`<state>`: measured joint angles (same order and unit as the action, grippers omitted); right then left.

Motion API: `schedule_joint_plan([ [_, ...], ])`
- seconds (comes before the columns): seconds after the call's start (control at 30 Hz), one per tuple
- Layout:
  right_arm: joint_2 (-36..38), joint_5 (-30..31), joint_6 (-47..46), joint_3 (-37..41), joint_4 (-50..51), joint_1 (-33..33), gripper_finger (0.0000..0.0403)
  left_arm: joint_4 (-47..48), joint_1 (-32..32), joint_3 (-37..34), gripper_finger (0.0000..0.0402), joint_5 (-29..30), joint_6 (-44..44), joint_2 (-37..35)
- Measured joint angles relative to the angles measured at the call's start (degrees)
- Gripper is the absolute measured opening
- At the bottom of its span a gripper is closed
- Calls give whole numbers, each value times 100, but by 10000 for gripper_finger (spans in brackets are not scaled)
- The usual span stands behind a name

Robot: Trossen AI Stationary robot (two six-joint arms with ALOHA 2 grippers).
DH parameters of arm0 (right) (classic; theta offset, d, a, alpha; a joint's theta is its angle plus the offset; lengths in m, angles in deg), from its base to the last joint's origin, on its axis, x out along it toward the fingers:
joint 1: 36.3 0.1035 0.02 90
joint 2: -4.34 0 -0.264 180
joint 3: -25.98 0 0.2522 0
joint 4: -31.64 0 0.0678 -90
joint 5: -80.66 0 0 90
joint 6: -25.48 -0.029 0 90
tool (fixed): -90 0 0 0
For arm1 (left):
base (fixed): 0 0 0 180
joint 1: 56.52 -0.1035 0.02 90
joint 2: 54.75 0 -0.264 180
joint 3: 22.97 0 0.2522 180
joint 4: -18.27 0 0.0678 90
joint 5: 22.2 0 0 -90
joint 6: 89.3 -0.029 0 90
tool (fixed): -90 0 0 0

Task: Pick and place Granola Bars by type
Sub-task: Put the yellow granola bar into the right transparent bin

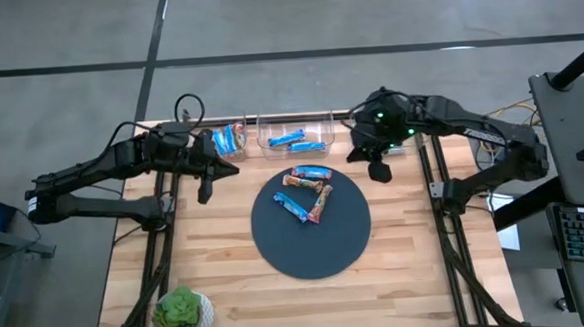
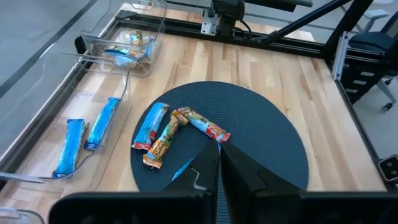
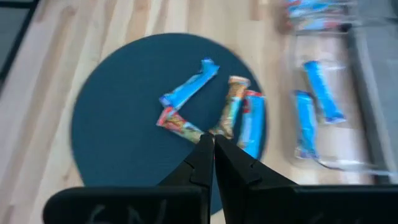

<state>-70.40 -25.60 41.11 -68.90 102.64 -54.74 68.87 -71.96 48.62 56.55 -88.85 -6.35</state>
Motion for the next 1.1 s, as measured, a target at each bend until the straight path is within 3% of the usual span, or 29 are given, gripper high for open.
schedule_joint_plan([
  [0.1,-227,-262,120,0,2,-46,8,2,0,0,0,45,0,0],
  [0.6,-649,-331,892,-22,12,-72,8,2,0,0,0,120,-7,0],
  [0.9,-817,-330,896,-542,393,-149,8,1,0,0,0,240,-24,0],
  [1.1,-1229,-314,1521,-1055,1017,-240,8,0,0,0,0,239,-24,0],
])
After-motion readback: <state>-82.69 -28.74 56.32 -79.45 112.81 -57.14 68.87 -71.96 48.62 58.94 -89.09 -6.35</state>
